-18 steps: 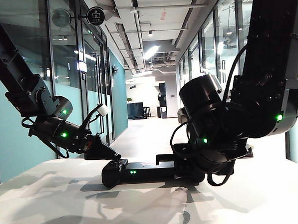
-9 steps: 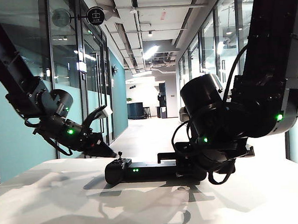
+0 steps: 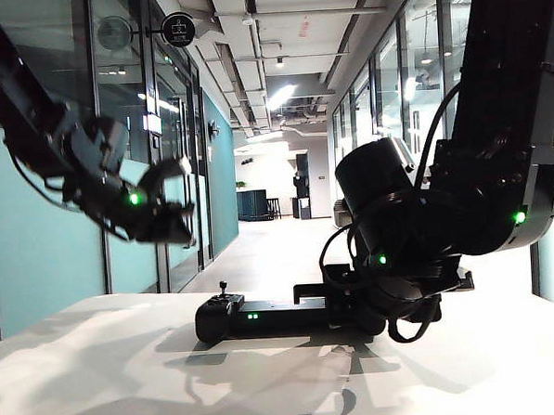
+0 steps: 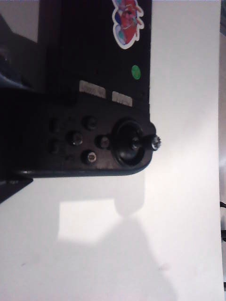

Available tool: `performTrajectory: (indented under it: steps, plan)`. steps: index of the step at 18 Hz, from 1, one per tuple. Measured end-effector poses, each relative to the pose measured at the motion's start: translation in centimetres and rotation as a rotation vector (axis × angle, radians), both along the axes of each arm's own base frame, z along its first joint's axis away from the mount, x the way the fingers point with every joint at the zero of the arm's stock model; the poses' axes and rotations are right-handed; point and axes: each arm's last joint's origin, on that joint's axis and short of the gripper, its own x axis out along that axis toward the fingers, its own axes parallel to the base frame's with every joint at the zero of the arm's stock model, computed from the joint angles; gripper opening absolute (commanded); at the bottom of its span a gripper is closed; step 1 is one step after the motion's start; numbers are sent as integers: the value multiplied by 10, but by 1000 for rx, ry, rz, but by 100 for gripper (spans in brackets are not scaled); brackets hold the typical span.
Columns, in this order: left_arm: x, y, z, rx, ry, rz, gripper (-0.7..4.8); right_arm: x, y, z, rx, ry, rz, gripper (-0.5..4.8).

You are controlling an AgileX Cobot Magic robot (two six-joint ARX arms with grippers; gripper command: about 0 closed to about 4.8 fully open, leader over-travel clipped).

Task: Push the left joystick on the remote control sitting on the white table backward to make the robot dog back up in a straight line until it returns close to you.

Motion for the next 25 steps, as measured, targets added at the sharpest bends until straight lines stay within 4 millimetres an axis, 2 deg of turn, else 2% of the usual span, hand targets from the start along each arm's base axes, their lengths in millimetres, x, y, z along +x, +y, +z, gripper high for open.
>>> performTrajectory:
  steps: [3, 4, 7, 9, 10, 19, 21, 23, 25]
  plan:
    - [-3, 0, 22, -28, -27, 13, -6, 0, 0, 0, -21, -1, 9, 225]
    - [-6, 1, 36, -40, -45, 18, -6, 0, 0, 0, -46, -1, 19, 254]
    - [-11, 1, 54, -44, -68, 18, -6, -1, 0, -1, -57, 3, 25, 281]
    - [-14, 2, 66, -46, -84, 18, -6, -1, 0, -1, -60, 5, 25, 321]
    - [-16, 2, 73, -48, -92, 18, -6, -1, 0, -1, -61, 6, 26, 321]
    - [-26, 3, 88, -36, -53, 30, -6, -13, -8, 15, -92, 13, 36, 319]
    - [-30, 4, 96, -26, -47, 48, -6, -16, -11, 26, -83, -7, 38, 313]
    - [-36, 5, 109, -31, -54, 55, -6, -22, -14, 37, -81, -29, 43, 239]
    - [-44, 6, 120, -36, -30, 61, -6, -27, -18, 51, -90, -59, 52, 80]
